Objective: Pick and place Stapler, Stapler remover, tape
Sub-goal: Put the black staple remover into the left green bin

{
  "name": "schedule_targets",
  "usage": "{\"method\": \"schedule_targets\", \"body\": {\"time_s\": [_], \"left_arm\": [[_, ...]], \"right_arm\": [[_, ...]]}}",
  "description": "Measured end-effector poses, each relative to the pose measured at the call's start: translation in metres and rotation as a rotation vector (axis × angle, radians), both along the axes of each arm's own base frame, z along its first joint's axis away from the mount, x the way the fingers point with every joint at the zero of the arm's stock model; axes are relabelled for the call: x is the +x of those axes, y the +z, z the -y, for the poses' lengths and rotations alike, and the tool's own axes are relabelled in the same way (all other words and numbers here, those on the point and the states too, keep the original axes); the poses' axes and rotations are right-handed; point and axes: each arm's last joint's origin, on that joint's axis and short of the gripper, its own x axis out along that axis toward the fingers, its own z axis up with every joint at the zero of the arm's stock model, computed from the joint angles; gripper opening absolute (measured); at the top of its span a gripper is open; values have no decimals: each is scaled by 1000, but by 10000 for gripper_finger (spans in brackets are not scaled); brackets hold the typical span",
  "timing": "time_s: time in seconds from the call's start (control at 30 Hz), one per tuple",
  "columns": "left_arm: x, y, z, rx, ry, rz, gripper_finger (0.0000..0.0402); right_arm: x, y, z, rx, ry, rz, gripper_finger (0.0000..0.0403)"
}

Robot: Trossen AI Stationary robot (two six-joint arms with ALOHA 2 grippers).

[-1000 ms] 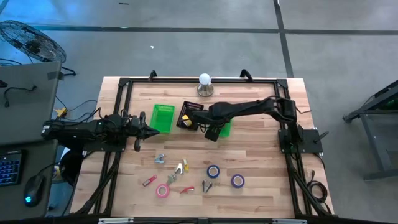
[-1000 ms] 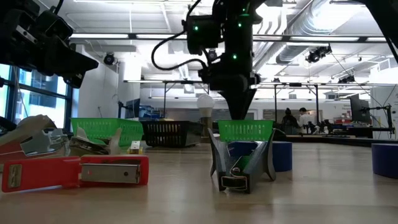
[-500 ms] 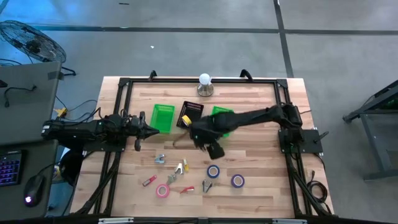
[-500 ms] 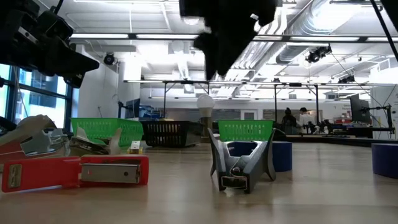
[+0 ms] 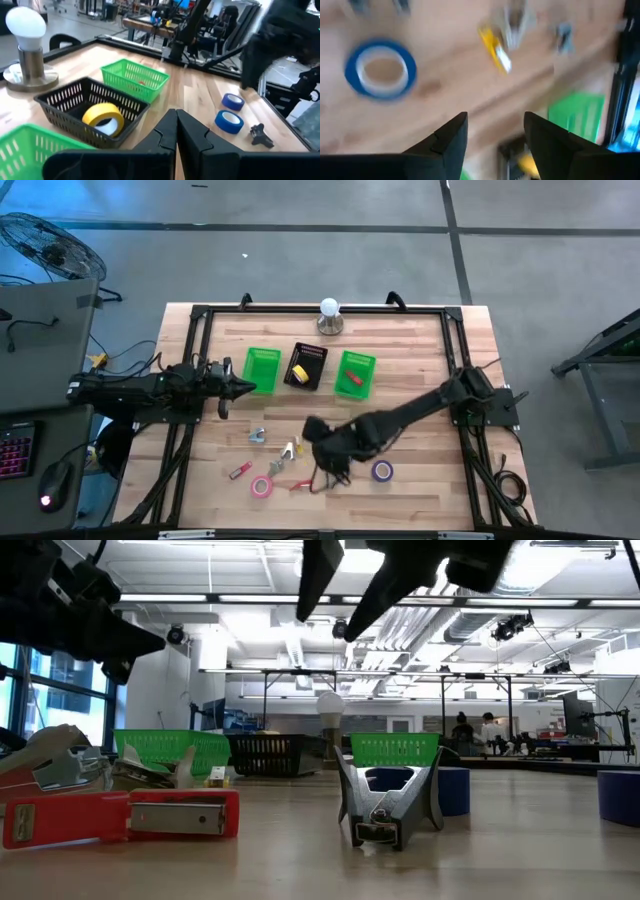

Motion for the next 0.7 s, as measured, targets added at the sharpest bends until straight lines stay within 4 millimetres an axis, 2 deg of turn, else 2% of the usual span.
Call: {"method": "schedule_targets", "body": {"time_s": [0.2,0.37,0.53,0.7], "left_arm": [[0,0,0,-55,4,4,1],[0,-1,0,-113,10,8,1],[0,-1,0,-177,15,14,1],[0,-1,0,-227,18,18,1]], "right_arm": [[-15,-34,-35,13,106,32,181],[-33,-54,-62,42,188,34,181],[-39,-58,-71,78,189,32,181],[-32,-53,-74,120,180,97,181]]}}
